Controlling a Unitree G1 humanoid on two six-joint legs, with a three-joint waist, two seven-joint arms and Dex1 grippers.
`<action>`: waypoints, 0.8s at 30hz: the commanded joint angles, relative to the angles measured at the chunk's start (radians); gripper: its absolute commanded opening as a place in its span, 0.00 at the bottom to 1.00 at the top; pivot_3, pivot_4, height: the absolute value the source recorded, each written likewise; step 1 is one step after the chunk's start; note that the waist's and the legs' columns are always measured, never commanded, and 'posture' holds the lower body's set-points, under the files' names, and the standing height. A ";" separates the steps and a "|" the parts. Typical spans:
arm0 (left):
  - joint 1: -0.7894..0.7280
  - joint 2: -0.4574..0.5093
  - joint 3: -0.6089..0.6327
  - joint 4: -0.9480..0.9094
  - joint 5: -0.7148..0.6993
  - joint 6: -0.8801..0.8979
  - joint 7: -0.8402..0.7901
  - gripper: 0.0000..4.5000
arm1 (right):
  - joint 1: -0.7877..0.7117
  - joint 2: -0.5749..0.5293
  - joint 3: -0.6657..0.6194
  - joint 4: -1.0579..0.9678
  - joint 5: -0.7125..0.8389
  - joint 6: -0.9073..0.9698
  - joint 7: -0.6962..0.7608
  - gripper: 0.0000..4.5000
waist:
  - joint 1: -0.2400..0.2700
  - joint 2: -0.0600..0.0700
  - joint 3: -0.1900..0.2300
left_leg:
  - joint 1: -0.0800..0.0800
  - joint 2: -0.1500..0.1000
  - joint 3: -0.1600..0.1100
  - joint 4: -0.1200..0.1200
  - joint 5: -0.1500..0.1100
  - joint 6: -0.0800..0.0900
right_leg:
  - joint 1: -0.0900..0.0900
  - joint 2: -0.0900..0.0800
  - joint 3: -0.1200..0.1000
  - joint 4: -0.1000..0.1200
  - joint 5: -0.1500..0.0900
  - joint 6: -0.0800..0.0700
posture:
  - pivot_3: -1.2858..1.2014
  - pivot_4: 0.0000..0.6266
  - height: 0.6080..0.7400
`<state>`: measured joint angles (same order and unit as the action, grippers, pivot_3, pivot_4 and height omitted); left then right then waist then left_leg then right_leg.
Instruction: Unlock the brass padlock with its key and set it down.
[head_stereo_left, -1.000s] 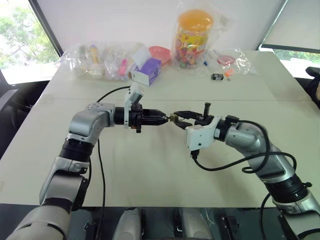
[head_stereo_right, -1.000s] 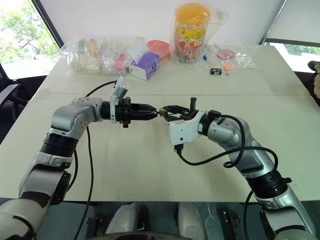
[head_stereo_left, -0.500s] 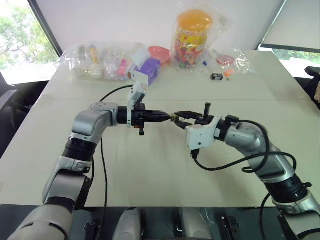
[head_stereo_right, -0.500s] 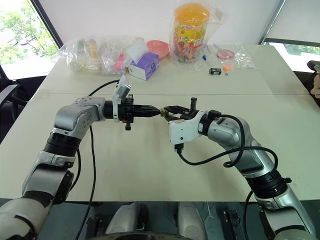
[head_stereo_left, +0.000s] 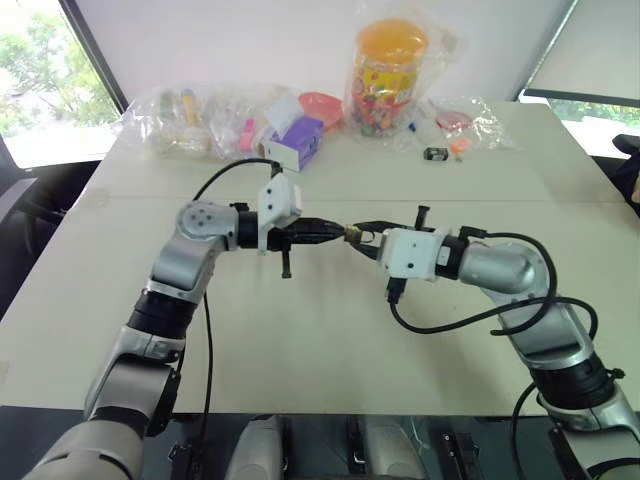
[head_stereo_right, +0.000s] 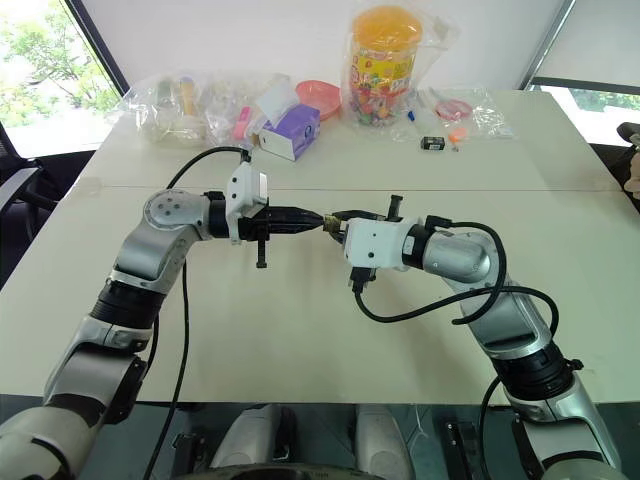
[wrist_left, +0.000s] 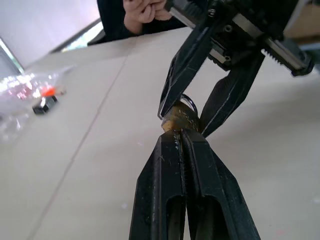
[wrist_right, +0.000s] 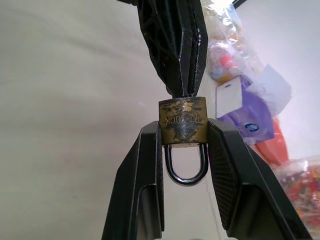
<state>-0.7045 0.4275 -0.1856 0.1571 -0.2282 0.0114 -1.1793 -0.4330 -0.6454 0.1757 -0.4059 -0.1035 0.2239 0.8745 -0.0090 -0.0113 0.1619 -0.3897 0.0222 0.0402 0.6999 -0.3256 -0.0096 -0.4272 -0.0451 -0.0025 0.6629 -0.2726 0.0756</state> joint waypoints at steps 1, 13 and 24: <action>0.017 0.012 -0.002 0.017 0.070 -0.244 0.014 0.02 | -0.017 0.011 -0.010 -0.087 0.079 0.055 0.028 0.15 | -0.001 0.000 0.000 | 0.000 0.000 0.000 0.000 0.000 0.000 | 0.000 0.000 0.000 0.000 0.000 0.000 | 0.52 0.24 1.00; 0.018 0.018 0.072 -0.013 -0.118 0.202 0.072 0.02 | -0.027 -0.022 0.004 -0.073 0.075 0.042 0.024 0.15 | -0.002 0.000 0.000 | 0.000 0.000 0.000 0.000 0.000 0.000 | 0.000 0.001 0.000 0.000 0.000 0.000 | 0.52 0.24 1.00; 0.023 0.036 0.173 -0.136 -0.446 0.841 0.147 0.65 | -0.015 -0.040 0.016 -0.046 0.037 -0.017 0.006 0.15 | 0.000 0.000 0.000 | 0.000 0.000 -0.001 0.000 0.000 0.000 | 0.000 0.000 0.000 0.000 0.000 0.000 | 0.52 0.24 1.00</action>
<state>-0.6715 0.4691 -0.0318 0.0747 -0.6157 0.8100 -1.0279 -0.4437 -0.6826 0.2035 -0.4286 -0.0646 0.2147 0.8926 -0.0092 -0.0114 0.1619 -0.3898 0.0223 0.0395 0.7001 -0.3257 -0.0094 -0.4271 -0.0450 -0.0025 0.6632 -0.2726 0.0757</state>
